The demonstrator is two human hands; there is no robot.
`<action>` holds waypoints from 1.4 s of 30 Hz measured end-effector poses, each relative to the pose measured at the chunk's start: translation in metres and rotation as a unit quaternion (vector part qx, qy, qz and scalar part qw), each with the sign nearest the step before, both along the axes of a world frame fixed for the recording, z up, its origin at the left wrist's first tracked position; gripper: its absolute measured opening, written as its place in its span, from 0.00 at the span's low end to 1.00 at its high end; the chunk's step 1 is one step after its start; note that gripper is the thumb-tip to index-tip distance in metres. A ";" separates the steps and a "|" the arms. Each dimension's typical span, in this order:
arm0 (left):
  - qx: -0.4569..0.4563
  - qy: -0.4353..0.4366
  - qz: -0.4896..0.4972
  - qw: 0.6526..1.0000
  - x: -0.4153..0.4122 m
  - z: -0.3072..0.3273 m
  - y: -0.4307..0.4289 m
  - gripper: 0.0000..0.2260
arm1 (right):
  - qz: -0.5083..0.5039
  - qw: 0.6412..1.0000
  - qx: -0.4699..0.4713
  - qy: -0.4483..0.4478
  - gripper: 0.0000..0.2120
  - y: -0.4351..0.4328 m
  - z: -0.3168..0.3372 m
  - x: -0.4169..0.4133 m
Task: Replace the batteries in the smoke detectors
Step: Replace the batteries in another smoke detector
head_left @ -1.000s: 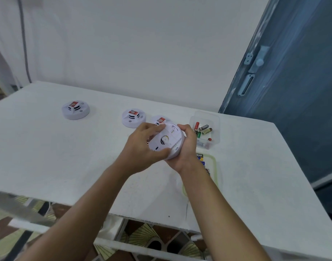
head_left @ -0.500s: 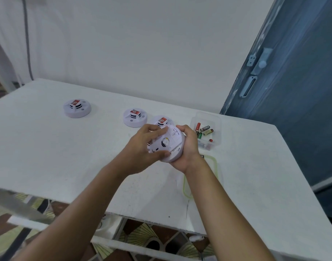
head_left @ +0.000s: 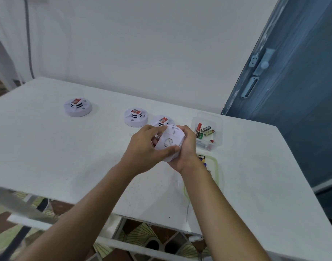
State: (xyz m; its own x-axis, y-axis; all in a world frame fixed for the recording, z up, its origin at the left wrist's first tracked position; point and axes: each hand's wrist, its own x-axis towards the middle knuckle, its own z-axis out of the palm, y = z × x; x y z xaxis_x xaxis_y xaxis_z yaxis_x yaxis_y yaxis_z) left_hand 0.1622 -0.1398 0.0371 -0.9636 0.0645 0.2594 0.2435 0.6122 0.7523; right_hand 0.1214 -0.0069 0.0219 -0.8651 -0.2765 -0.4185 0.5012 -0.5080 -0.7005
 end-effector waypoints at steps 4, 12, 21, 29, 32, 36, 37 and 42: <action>-0.003 0.005 0.008 1.000 -0.001 0.002 0.001 0.31 | -0.002 1.000 -0.003 0.016 0.18 0.001 -0.001 -0.002; 0.030 0.013 0.028 0.999 -0.002 0.007 -0.009 0.26 | 0.016 0.999 -0.034 0.033 0.20 0.001 0.001 -0.002; 0.029 0.018 0.001 0.999 0.004 0.010 -0.007 0.24 | 0.023 0.999 -0.027 0.013 0.21 0.002 0.001 0.000; 0.031 0.028 0.040 0.998 0.009 0.012 -0.003 0.25 | 0.025 0.999 -0.037 0.026 0.22 0.000 0.009 0.007; 0.028 0.026 0.045 0.998 0.010 0.010 -0.004 0.25 | 0.020 0.999 -0.032 0.022 0.23 0.000 0.011 0.006; 0.036 0.028 0.040 0.998 0.011 0.008 -0.003 0.25 | 0.021 0.999 -0.034 0.014 0.23 0.000 0.012 0.008; 0.034 0.029 0.035 0.998 0.012 0.009 -0.003 0.25 | 0.021 0.999 -0.034 0.014 0.22 0.001 0.013 0.008; 0.033 0.032 0.012 0.999 0.013 0.007 -0.004 0.23 | 0.016 0.999 -0.030 0.018 0.21 0.002 0.012 0.007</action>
State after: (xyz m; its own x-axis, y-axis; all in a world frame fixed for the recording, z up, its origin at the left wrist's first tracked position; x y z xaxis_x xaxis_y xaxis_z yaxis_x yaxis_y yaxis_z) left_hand 0.1757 -0.1440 0.0441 -0.9458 0.0219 0.3241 0.2784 0.5684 0.7742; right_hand 0.1287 -0.0050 0.0341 -0.8699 -0.3274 -0.3689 0.4924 -0.5341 -0.6873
